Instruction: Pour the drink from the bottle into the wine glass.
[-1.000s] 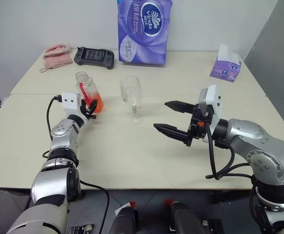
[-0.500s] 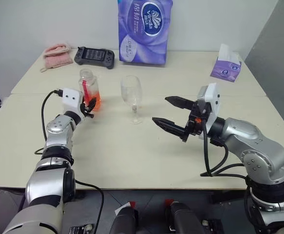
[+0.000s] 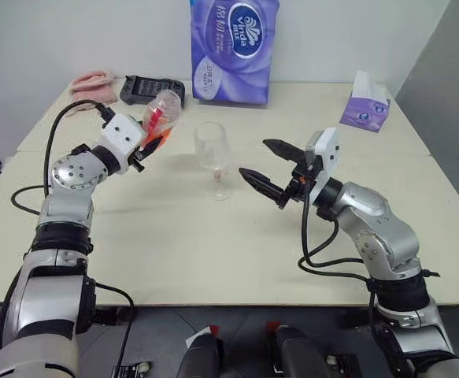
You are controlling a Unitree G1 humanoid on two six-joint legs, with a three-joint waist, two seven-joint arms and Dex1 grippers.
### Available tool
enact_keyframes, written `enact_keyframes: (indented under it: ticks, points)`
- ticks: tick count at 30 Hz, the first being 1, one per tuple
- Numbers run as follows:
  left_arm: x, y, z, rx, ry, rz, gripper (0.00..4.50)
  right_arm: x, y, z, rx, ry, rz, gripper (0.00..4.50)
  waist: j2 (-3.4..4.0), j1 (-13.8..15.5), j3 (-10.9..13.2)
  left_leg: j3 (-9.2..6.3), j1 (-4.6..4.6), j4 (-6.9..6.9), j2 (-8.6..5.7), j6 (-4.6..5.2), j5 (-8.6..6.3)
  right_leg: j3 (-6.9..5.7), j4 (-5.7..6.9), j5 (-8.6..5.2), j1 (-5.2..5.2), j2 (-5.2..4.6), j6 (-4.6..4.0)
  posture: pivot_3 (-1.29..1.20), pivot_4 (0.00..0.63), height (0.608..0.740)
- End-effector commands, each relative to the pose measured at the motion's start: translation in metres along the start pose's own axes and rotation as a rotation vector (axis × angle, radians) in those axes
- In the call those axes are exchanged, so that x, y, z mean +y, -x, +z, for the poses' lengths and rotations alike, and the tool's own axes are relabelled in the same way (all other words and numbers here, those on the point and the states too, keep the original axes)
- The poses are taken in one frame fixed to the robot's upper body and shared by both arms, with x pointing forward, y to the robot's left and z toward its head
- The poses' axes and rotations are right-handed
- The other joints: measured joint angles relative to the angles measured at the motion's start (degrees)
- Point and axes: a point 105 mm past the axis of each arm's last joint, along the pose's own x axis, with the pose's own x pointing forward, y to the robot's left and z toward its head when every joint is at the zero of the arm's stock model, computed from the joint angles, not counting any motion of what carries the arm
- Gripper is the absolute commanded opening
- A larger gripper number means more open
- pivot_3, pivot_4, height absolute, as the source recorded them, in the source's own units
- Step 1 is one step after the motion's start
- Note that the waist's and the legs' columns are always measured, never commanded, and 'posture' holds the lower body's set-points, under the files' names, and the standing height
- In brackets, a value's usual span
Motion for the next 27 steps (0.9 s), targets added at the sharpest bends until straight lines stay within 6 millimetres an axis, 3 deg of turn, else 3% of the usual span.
enact_keyframes:
  ticks: [1,9,27]
  points:
    - [0.02,0.0,0.028,-0.052,-0.179,0.012,1.63,0.001,-0.003,0.018,-0.085,0.054,0.005,4.5,0.0,0.01,0.0,0.0,-0.02,0.0,0.01,0.0,0.0,-0.01,-0.01,0.0,-0.01,0.0,0.0,0.0,0.15,0.74]
    - [0.025,-0.011,0.039,-0.055,-0.318,0.0,1.63,0.004,0.003,0.003,-0.076,0.116,-0.014,4.5,0.0,0.04,0.0,0.1,-0.02,0.01,0.0,0.0,0.0,-0.02,0.0,0.0,-0.01,0.0,0.0,0.0,0.15,0.74]
    - [0.041,-0.014,0.055,-0.055,-0.563,0.01,1.63,0.008,0.005,0.002,-0.106,0.102,-0.028,4.5,0.0,-0.01,0.0,0.12,-0.03,0.02,-0.01,0.01,0.0,-0.02,0.02,0.0,-0.03,0.0,0.0,0.0,0.15,0.74]
